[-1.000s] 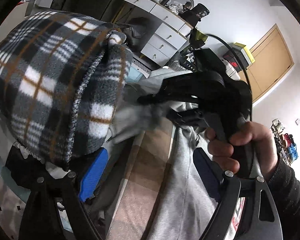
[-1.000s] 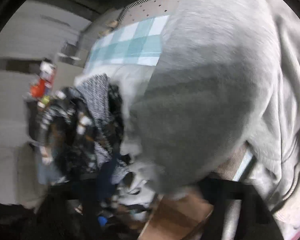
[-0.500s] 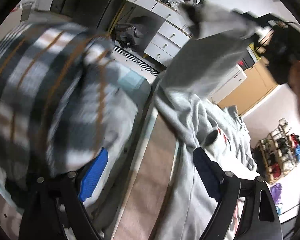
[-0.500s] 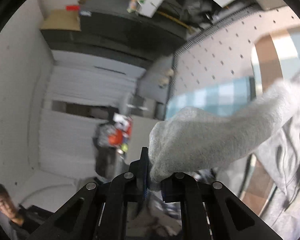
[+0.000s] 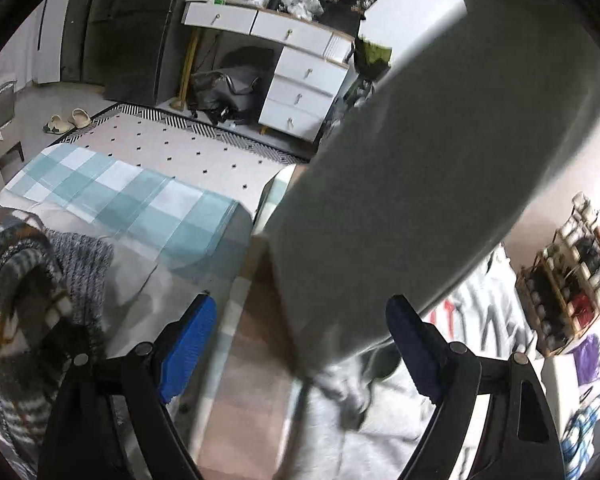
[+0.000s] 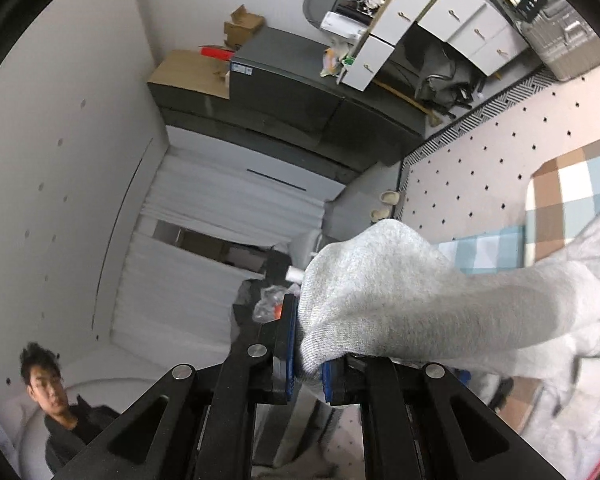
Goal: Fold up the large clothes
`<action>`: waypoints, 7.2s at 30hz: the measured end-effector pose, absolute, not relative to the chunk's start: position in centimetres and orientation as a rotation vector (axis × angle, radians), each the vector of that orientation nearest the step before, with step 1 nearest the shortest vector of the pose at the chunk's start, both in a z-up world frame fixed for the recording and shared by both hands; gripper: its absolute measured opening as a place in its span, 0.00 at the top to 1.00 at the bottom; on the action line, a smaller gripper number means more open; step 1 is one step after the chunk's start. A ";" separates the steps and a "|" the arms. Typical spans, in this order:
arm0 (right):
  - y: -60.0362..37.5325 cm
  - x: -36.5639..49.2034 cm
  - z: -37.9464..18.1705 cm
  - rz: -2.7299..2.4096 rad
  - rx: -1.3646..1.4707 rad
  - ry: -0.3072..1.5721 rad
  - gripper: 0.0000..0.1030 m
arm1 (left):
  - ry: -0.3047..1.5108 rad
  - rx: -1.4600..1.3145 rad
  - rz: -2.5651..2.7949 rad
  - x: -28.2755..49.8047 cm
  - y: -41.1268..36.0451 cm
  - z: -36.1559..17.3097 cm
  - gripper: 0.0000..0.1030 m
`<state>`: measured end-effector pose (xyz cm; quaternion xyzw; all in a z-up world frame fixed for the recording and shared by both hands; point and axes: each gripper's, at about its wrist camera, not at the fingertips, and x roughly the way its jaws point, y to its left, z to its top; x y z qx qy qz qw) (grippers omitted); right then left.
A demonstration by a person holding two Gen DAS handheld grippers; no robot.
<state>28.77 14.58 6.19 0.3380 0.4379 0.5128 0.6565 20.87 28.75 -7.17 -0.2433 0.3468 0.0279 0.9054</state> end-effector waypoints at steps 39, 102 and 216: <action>9.5 26.1 -8.4 1.018 0.677 1.162 0.90 | 0.619 -1.436 -0.582 17.2 31.2 -11.2 0.96; 5.7 26.3 15.1 0.834 0.646 0.503 0.87 | 0.722 -0.584 -0.242 18.6 23.9 -7.6 0.12; -26.7 22.1 -11.7 0.288 0.169 1.081 0.93 | 0.831 0.339 -0.237 14.5 12.8 -11.1 0.99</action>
